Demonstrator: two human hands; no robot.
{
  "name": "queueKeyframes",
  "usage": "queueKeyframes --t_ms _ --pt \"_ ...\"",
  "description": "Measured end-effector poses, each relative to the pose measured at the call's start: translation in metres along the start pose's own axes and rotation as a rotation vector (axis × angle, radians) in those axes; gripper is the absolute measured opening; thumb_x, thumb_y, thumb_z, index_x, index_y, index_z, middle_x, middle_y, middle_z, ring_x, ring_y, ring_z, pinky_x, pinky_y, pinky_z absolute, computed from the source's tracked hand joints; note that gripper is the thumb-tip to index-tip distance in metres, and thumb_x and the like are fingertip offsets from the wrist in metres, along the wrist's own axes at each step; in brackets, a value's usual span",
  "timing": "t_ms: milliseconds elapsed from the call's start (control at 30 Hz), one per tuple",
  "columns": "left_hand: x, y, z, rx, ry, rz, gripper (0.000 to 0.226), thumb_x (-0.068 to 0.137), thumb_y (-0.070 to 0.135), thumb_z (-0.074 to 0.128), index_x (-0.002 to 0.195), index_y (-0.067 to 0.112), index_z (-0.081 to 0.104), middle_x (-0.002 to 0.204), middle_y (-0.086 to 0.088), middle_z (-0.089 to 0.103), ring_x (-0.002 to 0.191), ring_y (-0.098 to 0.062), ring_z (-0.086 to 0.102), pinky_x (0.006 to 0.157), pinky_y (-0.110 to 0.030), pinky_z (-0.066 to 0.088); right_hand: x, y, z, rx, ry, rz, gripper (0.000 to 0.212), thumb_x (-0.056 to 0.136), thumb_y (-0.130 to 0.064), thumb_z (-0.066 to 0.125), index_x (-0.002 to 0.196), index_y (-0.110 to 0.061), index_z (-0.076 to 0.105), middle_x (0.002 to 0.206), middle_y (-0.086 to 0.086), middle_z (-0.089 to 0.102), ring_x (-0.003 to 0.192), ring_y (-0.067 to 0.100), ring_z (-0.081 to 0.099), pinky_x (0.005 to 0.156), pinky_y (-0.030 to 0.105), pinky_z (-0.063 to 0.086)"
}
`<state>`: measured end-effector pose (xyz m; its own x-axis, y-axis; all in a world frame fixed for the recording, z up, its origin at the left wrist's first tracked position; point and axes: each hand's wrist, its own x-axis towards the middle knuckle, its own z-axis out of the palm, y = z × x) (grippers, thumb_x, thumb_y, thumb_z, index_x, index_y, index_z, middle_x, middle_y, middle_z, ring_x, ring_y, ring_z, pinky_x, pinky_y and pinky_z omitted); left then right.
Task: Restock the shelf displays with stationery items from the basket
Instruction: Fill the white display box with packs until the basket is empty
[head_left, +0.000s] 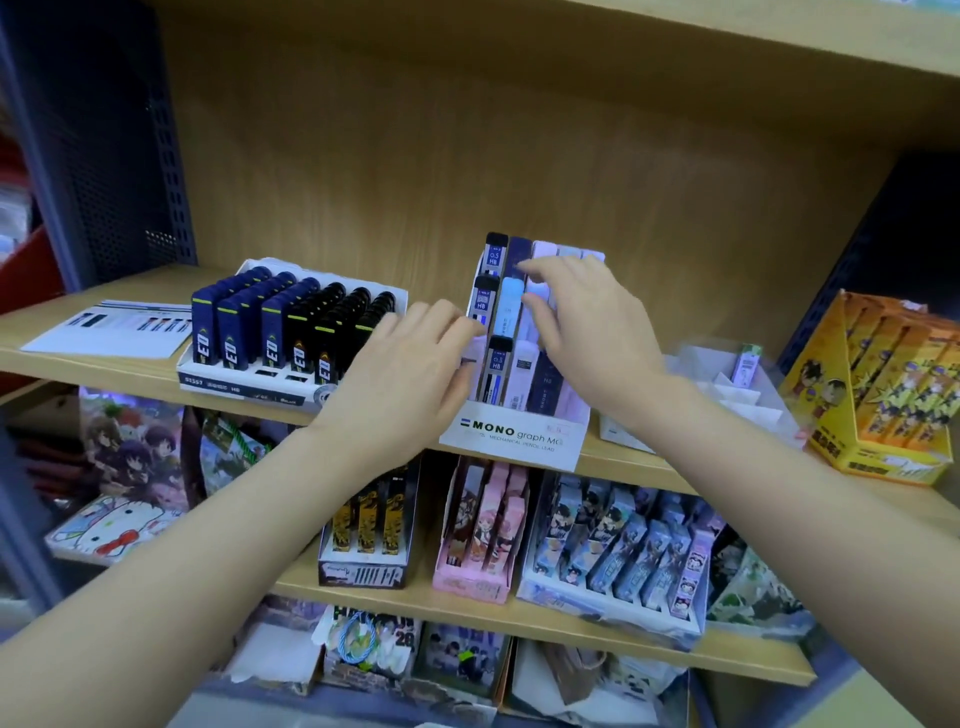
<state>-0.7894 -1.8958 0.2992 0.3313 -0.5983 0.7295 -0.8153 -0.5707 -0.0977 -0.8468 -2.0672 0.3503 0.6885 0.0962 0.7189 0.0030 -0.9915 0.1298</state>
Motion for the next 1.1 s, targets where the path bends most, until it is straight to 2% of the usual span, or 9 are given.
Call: queueKeyframes --t_ms 100,233,367,533,600,667,733,867,1100 --pt "-0.032 0.014 -0.011 -0.023 0.087 0.032 0.027 0.087 0.019 0.04 0.104 0.006 0.056 0.098 -0.011 0.057 0.084 -0.027 0.048 0.071 -0.033 0.027 -0.04 -0.007 -0.008 0.054 0.151 -0.114 0.018 0.094 -0.015 0.052 0.106 -0.006 0.061 0.095 0.008 0.061 0.087 0.024 0.054 0.069 0.022 0.029" --pt "-0.097 0.038 -0.004 -0.082 0.09 0.095 0.015 0.086 0.012 0.046 0.097 0.006 0.055 0.092 -0.013 0.059 0.081 -0.027 0.045 0.07 -0.037 0.03 -0.115 -0.015 -0.006 0.116 0.039 -0.261 0.018 0.093 -0.017 0.046 0.096 -0.007 0.061 0.086 0.007 0.058 0.078 0.023 0.048 0.065 0.028 0.034" --pt "-0.168 0.063 0.035 -0.162 -0.105 0.04 0.01 0.084 0.014 0.045 0.093 0.011 0.049 0.089 -0.009 0.06 0.081 -0.024 0.044 0.071 -0.035 0.03 -0.204 -0.018 0.033 0.147 -0.227 -0.313 0.019 0.091 -0.019 0.045 0.091 -0.011 0.061 0.081 0.005 0.059 0.07 0.025 0.055 0.06 0.035 0.045" --pt "-0.265 0.086 0.102 -0.234 -0.473 -0.204 0.011 0.081 0.024 0.042 0.09 0.019 0.045 0.085 -0.003 0.055 0.078 -0.021 0.041 0.069 -0.033 0.029 -0.333 -0.026 0.11 0.294 -0.726 -0.148 0.014 0.078 -0.024 0.065 0.091 -0.024 0.06 0.082 -0.008 0.058 0.072 0.009 0.06 0.062 0.019 0.041" --pt "-0.303 0.095 0.127 -0.298 -0.607 -0.327 0.018 0.082 0.028 0.04 0.096 0.019 0.047 0.09 -0.002 0.054 0.081 -0.021 0.047 0.07 -0.031 0.032 -0.38 -0.036 0.141 0.374 -0.965 0.033 0.02 0.091 -0.026 0.049 0.104 -0.02 0.061 0.099 -0.002 0.06 0.084 0.011 0.063 0.07 0.019 0.045" --pt "-0.337 0.104 0.148 -0.4 -0.722 -0.496 0.032 0.086 0.031 0.038 0.113 0.017 0.047 0.099 -0.004 0.058 0.09 -0.021 0.053 0.077 -0.03 0.041 -0.424 -0.046 0.169 0.458 -1.21 0.214 0.035 0.1 -0.026 0.039 0.133 -0.014 0.044 0.132 0.005 0.047 0.118 0.019 0.05 0.094 0.029 0.04" --pt "-0.36 0.115 0.163 -0.484 -0.789 -0.707 0.045 0.095 0.033 0.038 0.135 0.012 0.04 0.119 -0.01 0.054 0.108 -0.028 0.055 0.091 -0.035 0.045 -0.449 -0.056 0.188 0.511 -1.348 0.319 0.045 0.101 -0.026 0.039 0.144 -0.014 0.031 0.145 0.005 0.035 0.132 0.021 0.038 0.102 0.033 0.033" --pt "-0.381 0.135 0.18 -0.612 -0.898 -0.949 0.048 0.101 0.027 0.035 0.146 0.01 0.026 0.135 -0.01 0.039 0.121 -0.026 0.045 0.103 -0.032 0.034 -0.472 -0.079 0.218 0.616 -1.395 0.437 0.053 0.1 -0.017 0.045 0.148 -0.011 0.023 0.148 0.008 0.032 0.132 0.023 0.037 0.105 0.027 0.03" --pt "-0.384 0.15 0.19 -0.738 -0.814 -1.113 0.03 0.101 0.03 0.033 0.127 0.017 0.039 0.114 0.0 0.046 0.102 -0.013 0.048 0.081 -0.018 0.031 -0.49 -0.104 0.263 0.559 -1.357 0.374 0.066 0.094 -0.035 0.056 0.147 -0.012 0.026 0.143 0.007 0.034 0.134 0.023 0.029 0.112 0.029 0.024"
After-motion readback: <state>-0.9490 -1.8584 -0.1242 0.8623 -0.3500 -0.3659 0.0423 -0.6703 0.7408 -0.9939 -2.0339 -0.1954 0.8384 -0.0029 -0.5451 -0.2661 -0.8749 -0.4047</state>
